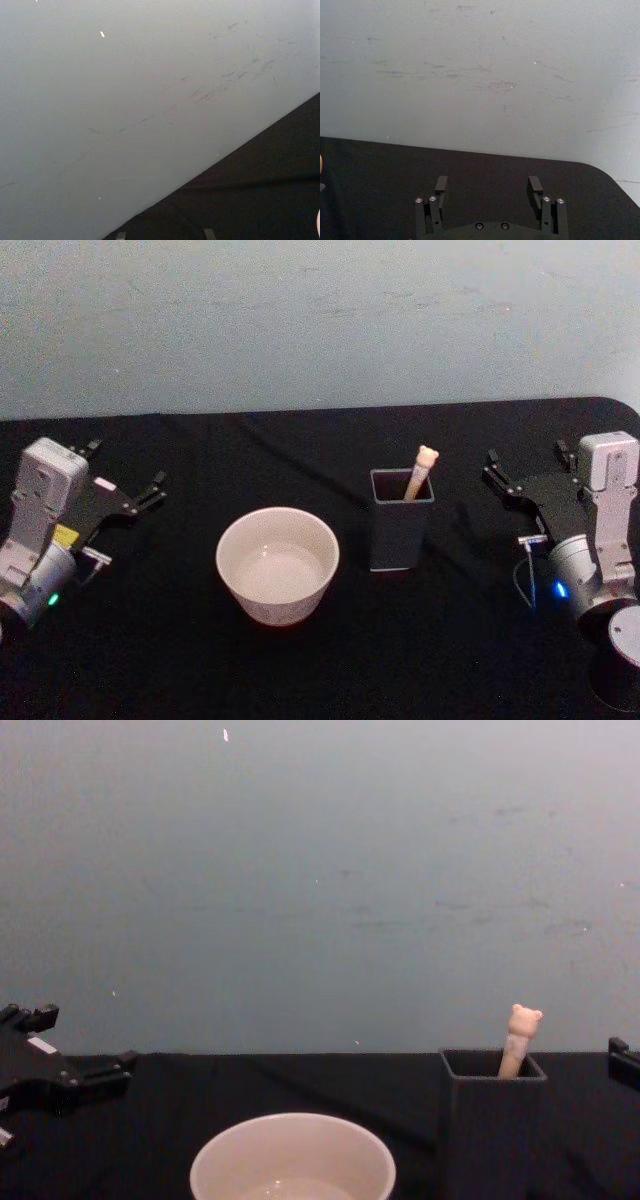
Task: Pick up the stirring spoon with one hand, stir inside the cup, then place it back in its original position.
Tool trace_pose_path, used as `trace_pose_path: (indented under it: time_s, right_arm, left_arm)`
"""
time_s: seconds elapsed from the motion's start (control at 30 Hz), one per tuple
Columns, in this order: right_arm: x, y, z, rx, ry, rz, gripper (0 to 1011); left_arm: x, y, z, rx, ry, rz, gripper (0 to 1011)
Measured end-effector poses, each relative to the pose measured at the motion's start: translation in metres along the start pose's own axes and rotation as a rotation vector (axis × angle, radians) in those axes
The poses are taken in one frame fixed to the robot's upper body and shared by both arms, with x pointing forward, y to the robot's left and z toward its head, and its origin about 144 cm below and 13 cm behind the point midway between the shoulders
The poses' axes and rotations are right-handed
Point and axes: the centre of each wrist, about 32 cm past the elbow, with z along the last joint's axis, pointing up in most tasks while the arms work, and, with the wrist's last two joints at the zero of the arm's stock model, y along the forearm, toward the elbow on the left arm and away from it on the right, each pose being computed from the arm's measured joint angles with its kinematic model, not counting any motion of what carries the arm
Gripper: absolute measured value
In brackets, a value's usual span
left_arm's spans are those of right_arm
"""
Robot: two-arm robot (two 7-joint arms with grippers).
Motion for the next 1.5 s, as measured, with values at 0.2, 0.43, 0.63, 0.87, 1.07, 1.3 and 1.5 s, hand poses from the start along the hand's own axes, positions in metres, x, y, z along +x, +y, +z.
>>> trace_pose_path:
  time_s: [0.2,0.43,0.63,0.87,1.07,1.3,1.5]
  right_arm:
    - [-0.0004,-0.0002,0.0,0.002,0.0,0.0,1002]
    - [-0.0006,-0.0002,0.0002,0.004,-0.001,0.0,1002]
    - [-0.0008,-0.0002,0.0003,0.005,-0.001,0.0,1002]
    - [-0.001,-0.0003,0.0003,0.006,-0.001,0.001,1002]
    - [-0.001,-0.0003,0.0003,0.006,-0.002,0.001,1002]
    - [-0.001,-0.0003,0.0003,0.006,-0.002,0.001,1002]
    - [-0.001,-0.0003,0.0003,0.006,-0.002,0.001,1003]
  left_arm:
    - [0.0,0.0,0.0,0.0,0.0,0.0,1001]
    - [0.0,0.0,0.0,0.0,0.0,0.0,1001]
    - [0.0,0.0,0.0,0.0,0.0,0.0,1002]
    - [0.0,0.0,0.0,0.0,0.0,0.0,1001]
    - [0.0,0.0,0.0,0.0,0.0,0.0,1001]
    - [0.0,0.0,0.0,0.0,0.0,0.0,1001]
    - [0.0,0.0,0.0,0.0,0.0,0.0,1001]
